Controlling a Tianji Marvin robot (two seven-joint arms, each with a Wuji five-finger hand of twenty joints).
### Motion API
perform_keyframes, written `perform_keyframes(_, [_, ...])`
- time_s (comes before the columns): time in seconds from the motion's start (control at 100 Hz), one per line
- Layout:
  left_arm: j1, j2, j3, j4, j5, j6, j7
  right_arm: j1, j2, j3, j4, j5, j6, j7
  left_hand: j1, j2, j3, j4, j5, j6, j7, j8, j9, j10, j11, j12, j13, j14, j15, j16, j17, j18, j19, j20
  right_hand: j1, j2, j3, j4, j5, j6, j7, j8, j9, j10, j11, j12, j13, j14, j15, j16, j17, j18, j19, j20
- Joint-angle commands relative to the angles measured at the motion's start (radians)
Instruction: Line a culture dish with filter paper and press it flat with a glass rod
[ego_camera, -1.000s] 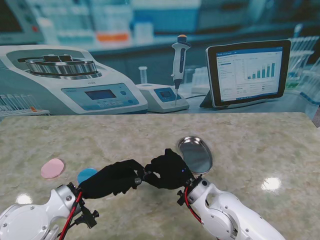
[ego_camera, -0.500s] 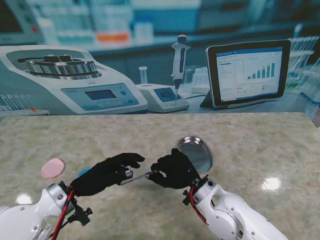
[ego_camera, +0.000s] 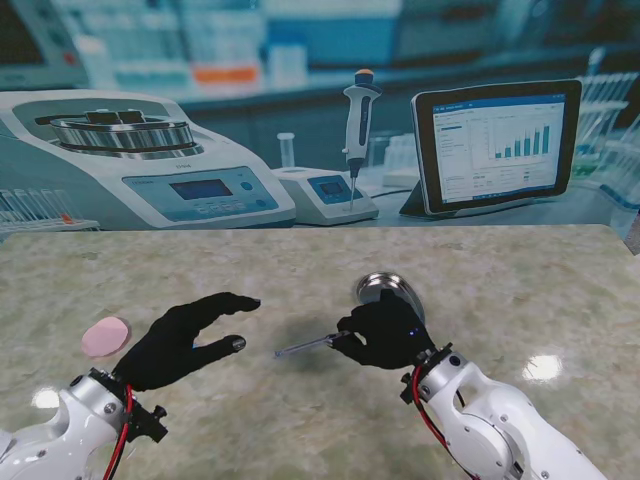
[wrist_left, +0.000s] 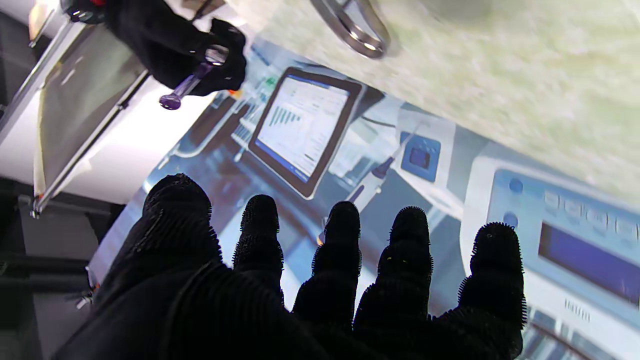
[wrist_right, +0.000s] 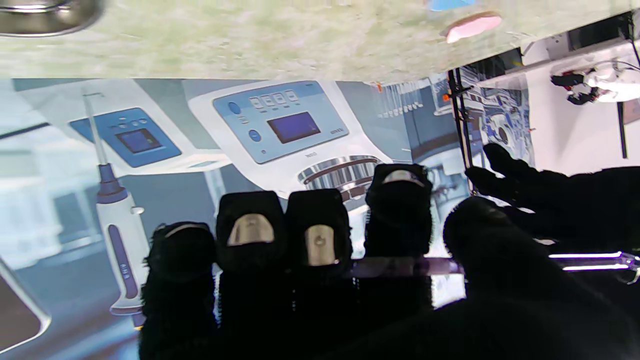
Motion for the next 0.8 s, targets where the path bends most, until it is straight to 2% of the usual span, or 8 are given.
perform_keyframes(0.0, [0.012,-0.007,-0.003,0.012,-0.001,-0.006,0.014,-0.017,0.013,0.020,-0.015,-0.006,0.010,0.017,0.007,0.032,-0.026,0.018,-0.019,-0.022,0.003,-0.001,-0.034,-0.036,-0.022,-0.010,-0.037,-0.035,-0.038,-0.016,-0.022,-0.034,-0.080,-0.015,-0.010,0.082,-0.017,-0.011,0.028,-0.011,0.015,0.011,0.012,-0.004,0.056,0.041,0.036,-0.016,0.056,0.014,0.005,0.022,0.076,0.029])
perform_keyframes(0.11, [0.024,-0.012,-0.003,0.028,0.068,-0.026,0.062,-0.039,0.018,0.067,-0.036,-0.017,0.017,0.065,0.008,0.033,-0.025,0.019,-0.023,-0.021,0.003,-0.001,-0.038,-0.038,-0.022,-0.011,-0.055,-0.044,-0.048,-0.016,-0.024,-0.034,-0.106,-0.011,0.042,0.084,-0.059,0.000,0.007,-0.010,0.010,0.004,0.003,-0.009,0.054,0.034,0.033,-0.018,0.056,0.008,0.005,0.021,0.077,0.027])
perform_keyframes(0.17, [0.028,-0.013,-0.004,0.036,0.078,-0.034,0.071,-0.045,0.020,0.089,-0.038,-0.017,0.022,0.086,0.011,0.033,-0.026,0.021,-0.025,-0.020,0.006,-0.001,-0.038,-0.039,-0.021,-0.011,-0.057,-0.046,-0.051,-0.019,-0.008,-0.033,-0.153,0.010,0.082,0.080,-0.093,0.010,-0.008,-0.004,0.009,0.000,-0.005,-0.012,0.053,0.031,0.030,-0.020,0.054,0.006,0.005,0.019,0.077,0.026])
perform_keyframes(0.19, [0.030,-0.013,-0.004,0.038,0.077,-0.035,0.070,-0.046,0.020,0.096,-0.039,-0.017,0.024,0.094,0.011,0.033,-0.026,0.021,-0.027,-0.020,0.005,-0.001,-0.040,-0.040,-0.022,-0.011,-0.059,-0.047,-0.052,-0.019,-0.009,-0.034,-0.156,0.012,0.111,0.088,-0.133,0.020,-0.015,-0.003,0.011,-0.005,-0.008,-0.015,0.054,0.030,0.029,-0.022,0.053,0.007,0.004,0.017,0.077,0.026])
perform_keyframes(0.24, [0.032,-0.013,-0.004,0.043,0.075,-0.038,0.070,-0.047,0.021,0.111,-0.036,-0.013,0.028,0.107,0.014,0.031,-0.025,0.021,-0.024,-0.021,0.006,-0.001,-0.040,-0.038,-0.020,-0.010,-0.059,-0.046,-0.051,-0.019,-0.009,-0.034,-0.160,0.017,0.128,0.087,-0.146,0.025,-0.023,0.004,0.013,-0.006,-0.011,-0.016,0.055,0.029,0.029,-0.022,0.052,0.007,0.006,0.017,0.077,0.026])
perform_keyframes(0.43, [0.035,-0.010,0.000,0.060,0.097,-0.049,0.069,-0.026,0.024,0.149,-0.005,0.001,0.041,0.152,0.012,0.031,-0.026,0.020,-0.030,-0.024,0.008,0.000,-0.049,-0.040,-0.022,-0.011,-0.066,-0.052,-0.053,-0.020,-0.010,-0.037,-0.182,0.027,0.131,0.090,-0.159,0.030,-0.016,0.002,0.022,-0.007,-0.003,-0.021,0.063,0.029,0.039,-0.028,0.058,0.008,0.016,0.018,0.084,0.028])
perform_keyframes(0.61, [0.036,-0.008,0.008,0.076,0.154,-0.069,0.084,0.008,0.030,0.175,0.047,-0.006,0.035,0.177,0.010,0.032,-0.026,0.020,-0.041,-0.032,0.004,-0.001,-0.064,-0.048,-0.028,-0.015,-0.081,-0.061,-0.059,-0.026,-0.020,-0.047,-0.211,0.030,0.126,0.092,-0.161,0.030,-0.015,-0.005,0.025,-0.008,-0.001,-0.026,0.065,0.028,0.042,-0.032,0.060,0.006,0.021,0.016,0.085,0.027])
perform_keyframes(0.79, [0.036,-0.007,0.013,0.085,0.157,-0.074,0.081,0.054,0.038,0.190,0.117,-0.019,0.017,0.203,0.010,0.032,-0.025,0.020,-0.044,-0.035,0.006,-0.001,-0.069,-0.051,-0.027,-0.016,-0.088,-0.066,-0.060,-0.030,-0.025,-0.054,-0.229,0.035,0.120,0.091,-0.155,0.030,-0.014,-0.010,0.031,-0.008,0.002,-0.029,0.068,0.029,0.045,-0.035,0.062,0.005,0.024,0.013,0.087,0.026])
